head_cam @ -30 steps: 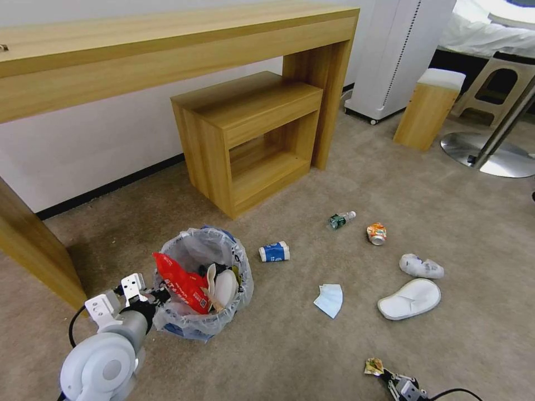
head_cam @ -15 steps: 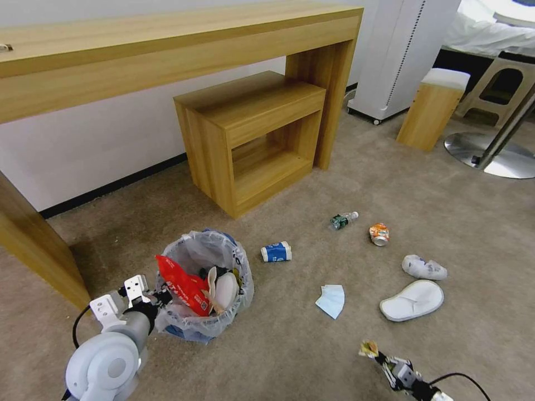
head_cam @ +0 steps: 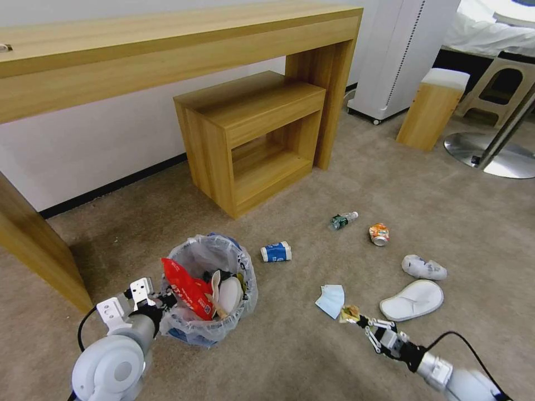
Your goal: Pick up the trash bin and place the garbage on the floor into it.
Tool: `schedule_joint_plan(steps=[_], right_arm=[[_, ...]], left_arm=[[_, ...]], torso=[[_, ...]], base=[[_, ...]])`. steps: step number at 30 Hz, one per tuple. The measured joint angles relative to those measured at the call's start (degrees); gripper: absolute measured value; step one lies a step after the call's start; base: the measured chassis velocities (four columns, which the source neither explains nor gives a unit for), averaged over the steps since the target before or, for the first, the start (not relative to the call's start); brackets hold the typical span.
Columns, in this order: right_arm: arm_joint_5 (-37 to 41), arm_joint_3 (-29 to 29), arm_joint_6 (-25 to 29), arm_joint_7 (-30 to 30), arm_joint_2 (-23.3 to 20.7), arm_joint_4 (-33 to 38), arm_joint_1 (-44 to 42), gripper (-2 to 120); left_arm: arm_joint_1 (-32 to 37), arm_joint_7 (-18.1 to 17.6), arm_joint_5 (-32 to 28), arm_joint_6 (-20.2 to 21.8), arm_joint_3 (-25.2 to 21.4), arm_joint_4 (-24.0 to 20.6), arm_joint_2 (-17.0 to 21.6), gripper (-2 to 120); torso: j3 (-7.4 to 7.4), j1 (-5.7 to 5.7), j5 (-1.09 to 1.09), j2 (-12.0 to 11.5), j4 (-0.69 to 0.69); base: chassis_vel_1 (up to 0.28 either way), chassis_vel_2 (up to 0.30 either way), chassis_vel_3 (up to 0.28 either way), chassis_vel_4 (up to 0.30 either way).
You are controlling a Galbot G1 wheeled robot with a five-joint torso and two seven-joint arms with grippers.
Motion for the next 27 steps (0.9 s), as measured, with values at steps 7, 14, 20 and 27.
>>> schedule_joint_plan(steps=[7, 14, 20, 27], right_arm=[[-1.86, 0.18, 0.03, -0.91, -1.16, 8.07, 3.16, 0], [-1.97, 0.09, -0.76, -2.01, -4.38, 14.54, 6.52, 0], [1.06, -2.9, -3.92, -2.57, -9.0, 19.07, 11.98, 0], [3.98, -9.97, -7.61, -0.98, -11.48, 22.03, 19.54, 0]], left_arm=[[0.23, 0.7, 1.32, 0.24, 0.64, 0.04, -0.72, 0], [0.4, 1.17, 2.26, 0.47, 1.36, 0.12, -0.53, 0], [0.23, 1.53, 2.98, 0.86, 2.27, 0.71, -0.16, 0], [-0.1, 1.76, 3.7, 0.99, 3.13, 1.17, -0.21, 0]], torso=[[0.0, 0.0, 0.0, 0.0, -0.01], [0.0, 0.0, 0.01, 0.0, -0.01], [0.0, 0.0, 0.01, 0.0, -0.02], [0.0, 0.0, 0.0, 0.0, -0.01]], base=[[0.0, 0.0, 0.0, 0.0], [0.0, 0.0, 0.0, 0.0], [0.0, 0.0, 0.0, 0.0], [0.0, 0.0, 0.0, 0.0]])
